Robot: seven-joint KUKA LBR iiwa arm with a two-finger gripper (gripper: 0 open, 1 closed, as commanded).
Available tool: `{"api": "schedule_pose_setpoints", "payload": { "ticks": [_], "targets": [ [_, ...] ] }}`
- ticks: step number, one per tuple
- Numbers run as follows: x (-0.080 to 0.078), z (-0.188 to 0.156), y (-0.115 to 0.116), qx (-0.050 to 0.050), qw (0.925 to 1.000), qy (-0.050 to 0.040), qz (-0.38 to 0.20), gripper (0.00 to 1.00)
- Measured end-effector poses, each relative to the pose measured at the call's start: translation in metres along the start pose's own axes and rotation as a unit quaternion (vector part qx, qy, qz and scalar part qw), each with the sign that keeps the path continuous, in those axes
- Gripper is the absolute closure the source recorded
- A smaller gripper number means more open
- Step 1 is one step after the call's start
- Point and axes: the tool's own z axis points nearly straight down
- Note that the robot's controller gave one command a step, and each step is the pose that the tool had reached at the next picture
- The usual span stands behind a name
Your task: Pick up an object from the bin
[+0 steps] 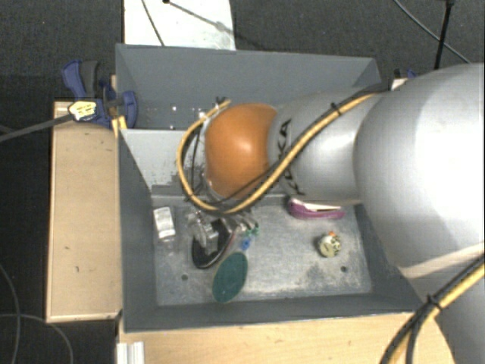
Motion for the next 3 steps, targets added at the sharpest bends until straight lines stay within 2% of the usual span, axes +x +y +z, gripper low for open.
{"api": "schedule_pose_setpoints", "payload": {
  "ticks": [1, 2, 3],
  "targets": [
    [0.001, 0.002, -0.001, 0.001, 1.0000, 0.0021, 0.001, 0.00],
    [0.021, -0.068, -0.054, 0.004, 0.9899, 0.0021, 0.142, 0.00],
    [0.009, 0.000, -0.043, 0.000, 0.9736, 0.0017, 0.228, 0.00]
  ]
}}
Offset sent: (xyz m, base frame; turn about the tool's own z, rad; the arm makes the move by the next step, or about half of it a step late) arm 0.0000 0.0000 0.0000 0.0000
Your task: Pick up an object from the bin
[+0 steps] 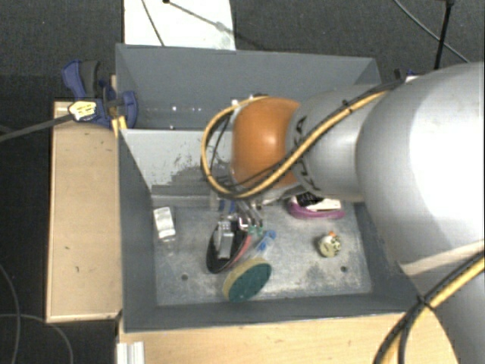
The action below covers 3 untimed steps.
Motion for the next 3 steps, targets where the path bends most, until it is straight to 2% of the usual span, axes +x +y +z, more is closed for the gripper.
{"api": "schedule_pose_setpoints", "payload": {
  "ticks": [1, 2, 3],
  "targets": [
    [0.031, -0.004, -0.062, 0.004, 0.9822, 0.0027, -0.188, 0.00],
    [0.030, -0.005, -0.059, 0.003, 0.9824, 0.0000, -0.187, 1.00],
    [0.043, -0.042, 0.026, 0.002, 0.9436, 0.0020, -0.331, 1.00]
  ]
}}
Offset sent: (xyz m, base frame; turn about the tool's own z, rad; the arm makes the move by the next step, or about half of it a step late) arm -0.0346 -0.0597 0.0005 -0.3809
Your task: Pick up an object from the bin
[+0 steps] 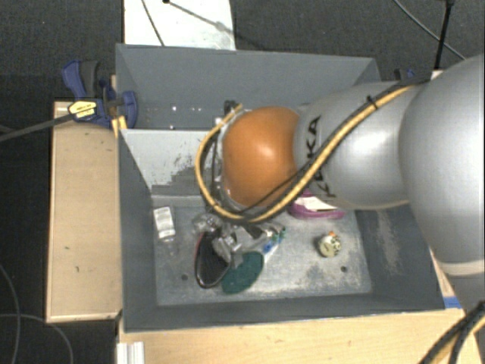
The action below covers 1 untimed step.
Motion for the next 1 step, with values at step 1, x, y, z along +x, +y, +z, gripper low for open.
{"api": "schedule_pose_setpoints", "payload": {
  "ticks": [1],
  "targets": [
    [0.0158, 0.0277, 0.0027, 0.000, 0.9999, 0.0032, 0.017, 1.00]
  ]
}}
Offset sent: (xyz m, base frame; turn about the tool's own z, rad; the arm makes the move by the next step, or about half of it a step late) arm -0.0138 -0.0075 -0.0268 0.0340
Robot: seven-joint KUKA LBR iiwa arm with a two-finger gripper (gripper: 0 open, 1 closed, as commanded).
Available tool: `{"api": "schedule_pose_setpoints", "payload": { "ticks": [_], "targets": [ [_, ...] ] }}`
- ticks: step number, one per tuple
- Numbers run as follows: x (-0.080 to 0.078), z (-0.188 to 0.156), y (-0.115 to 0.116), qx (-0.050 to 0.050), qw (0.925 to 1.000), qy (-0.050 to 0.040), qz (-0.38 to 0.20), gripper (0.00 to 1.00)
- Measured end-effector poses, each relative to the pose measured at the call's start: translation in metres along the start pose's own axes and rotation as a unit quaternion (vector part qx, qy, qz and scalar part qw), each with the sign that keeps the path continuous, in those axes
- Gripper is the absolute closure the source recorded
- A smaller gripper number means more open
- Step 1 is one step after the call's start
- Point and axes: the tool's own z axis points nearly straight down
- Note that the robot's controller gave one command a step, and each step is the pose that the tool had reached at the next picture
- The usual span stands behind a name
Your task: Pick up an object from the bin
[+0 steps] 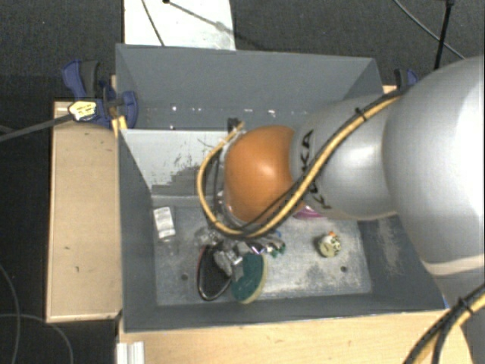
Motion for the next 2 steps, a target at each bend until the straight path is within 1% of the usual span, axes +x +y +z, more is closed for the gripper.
{"api": "schedule_pose_setpoints", "payload": {
  "ticks": [1, 2],
  "targets": [
    [-0.037, -0.103, 0.024, 0.002, 0.9998, -0.0056, -0.019, 1.00],
    [-0.006, -0.174, 0.028, 0.002, 0.9999, -0.0044, 0.016, 1.00]
  ]
}}
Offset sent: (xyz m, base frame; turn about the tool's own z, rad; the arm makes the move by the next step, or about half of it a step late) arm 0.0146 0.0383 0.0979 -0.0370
